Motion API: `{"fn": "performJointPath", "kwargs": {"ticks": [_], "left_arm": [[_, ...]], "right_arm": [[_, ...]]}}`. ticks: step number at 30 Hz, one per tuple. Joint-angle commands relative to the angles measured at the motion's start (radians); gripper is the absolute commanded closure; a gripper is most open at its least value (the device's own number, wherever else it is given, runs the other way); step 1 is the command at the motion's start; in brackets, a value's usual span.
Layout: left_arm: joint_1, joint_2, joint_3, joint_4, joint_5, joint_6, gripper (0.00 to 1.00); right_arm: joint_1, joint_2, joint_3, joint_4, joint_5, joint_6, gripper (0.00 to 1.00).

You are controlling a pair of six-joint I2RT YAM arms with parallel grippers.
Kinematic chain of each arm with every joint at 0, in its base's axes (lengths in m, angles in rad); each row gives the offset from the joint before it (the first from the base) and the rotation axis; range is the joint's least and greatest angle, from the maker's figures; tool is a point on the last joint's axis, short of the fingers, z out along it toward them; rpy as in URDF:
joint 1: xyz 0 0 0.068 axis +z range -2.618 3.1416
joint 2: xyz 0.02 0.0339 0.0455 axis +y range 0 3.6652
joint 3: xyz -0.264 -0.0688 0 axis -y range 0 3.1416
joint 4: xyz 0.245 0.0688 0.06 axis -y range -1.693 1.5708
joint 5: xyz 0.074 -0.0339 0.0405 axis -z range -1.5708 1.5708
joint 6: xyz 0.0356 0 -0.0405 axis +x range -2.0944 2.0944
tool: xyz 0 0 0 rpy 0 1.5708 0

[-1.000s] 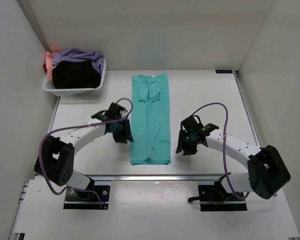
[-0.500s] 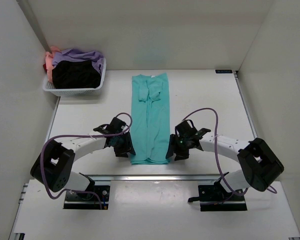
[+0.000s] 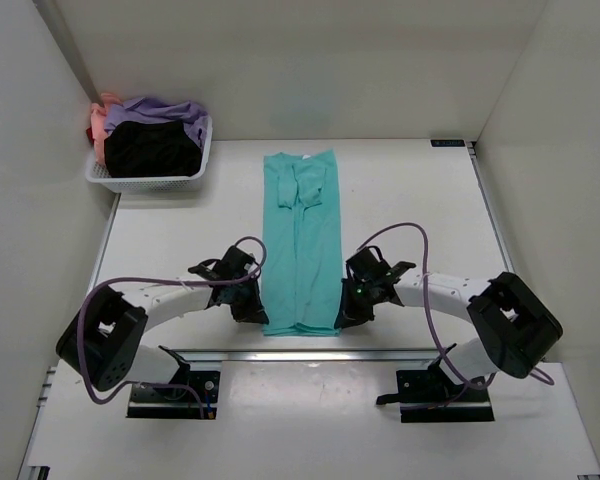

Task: Fold and stack the t-shirts
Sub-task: Grab the bottom of the folded rectangular tshirt with both arms, then fold the folded rectangular tshirt in 1/3 of the way

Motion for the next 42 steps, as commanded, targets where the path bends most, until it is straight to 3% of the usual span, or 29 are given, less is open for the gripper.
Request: {"fn": "performJointPath", "kwargs": {"ticks": [1,7,11,15,22,38,40,41,42], "left_arm": [[-0.032,-0.052,-0.046,-0.097,-0.015,0.025,1.00],[-0.018,-0.224,-0.069,-0.261,0.042,0.007,1.00],[0.063,-0.264,-0.035,-0.281,0.096,0.004,1.00],[0.101,-0.131,0.078,-0.267,0.126,0.057,1.00],[0.198,0.120,0.414,-0.319,0.117,0.163,1.00],[0.327,0.598,0.971,-0.415,0.125,0.209,1.00],[0.356,0.644,1.029,-0.416,0.116,0.199,0.89],[0.362,0.658,1.040,-0.410,0.117,0.200,0.85],[0.368,0.664,1.063,-0.407,0.122,0.194,0.75]], "right_arm": [[0.013,-0.064,-0.045,-0.056,-0.034,-0.025,1.00],[-0.008,-0.185,-0.093,-0.165,-0.140,-0.065,1.00],[-0.109,-0.202,-0.071,-0.188,-0.202,-0.158,1.00],[-0.181,-0.095,0.085,-0.266,-0.222,-0.299,1.00],[-0.295,0.131,0.444,-0.436,-0.183,-0.456,1.00],[-0.405,0.612,1.073,-0.564,-0.195,-0.507,1.00],[-0.414,0.662,1.131,-0.572,-0.209,-0.501,1.00],[-0.413,0.678,1.173,-0.567,-0.202,-0.491,0.97],[-0.424,0.694,1.208,-0.573,-0.196,-0.487,0.90]]}}
